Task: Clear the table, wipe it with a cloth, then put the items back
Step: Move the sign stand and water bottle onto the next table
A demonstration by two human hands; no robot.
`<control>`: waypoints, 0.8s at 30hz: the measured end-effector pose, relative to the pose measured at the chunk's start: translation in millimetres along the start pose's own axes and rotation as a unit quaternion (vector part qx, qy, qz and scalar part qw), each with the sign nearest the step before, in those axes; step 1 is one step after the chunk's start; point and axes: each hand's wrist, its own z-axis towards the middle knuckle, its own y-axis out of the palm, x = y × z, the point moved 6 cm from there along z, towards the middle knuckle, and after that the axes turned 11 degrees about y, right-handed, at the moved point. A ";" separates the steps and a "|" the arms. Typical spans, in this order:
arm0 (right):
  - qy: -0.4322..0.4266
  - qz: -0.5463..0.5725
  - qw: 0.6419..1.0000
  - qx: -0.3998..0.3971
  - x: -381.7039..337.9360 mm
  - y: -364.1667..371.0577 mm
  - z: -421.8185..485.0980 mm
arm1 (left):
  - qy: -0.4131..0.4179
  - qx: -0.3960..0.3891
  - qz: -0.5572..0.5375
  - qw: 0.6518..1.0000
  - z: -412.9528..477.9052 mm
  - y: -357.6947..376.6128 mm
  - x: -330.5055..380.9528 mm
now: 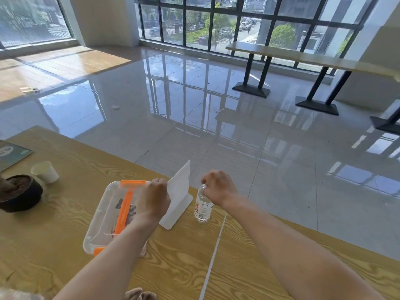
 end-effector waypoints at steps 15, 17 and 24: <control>-0.002 0.004 1.000 -0.009 1.2 0.3 -4.2 | 0.015 -0.030 -0.009 0.999 -11.3 3.3 15.9; 0.000 0.011 1.000 0.001 3.4 -2.6 -8.4 | 0.030 -0.029 0.003 0.999 -12.6 -1.5 23.4; 0.001 0.035 0.998 0.048 25.4 -22.7 -41.2 | 0.082 -0.018 0.038 0.996 -26.1 -19.3 54.4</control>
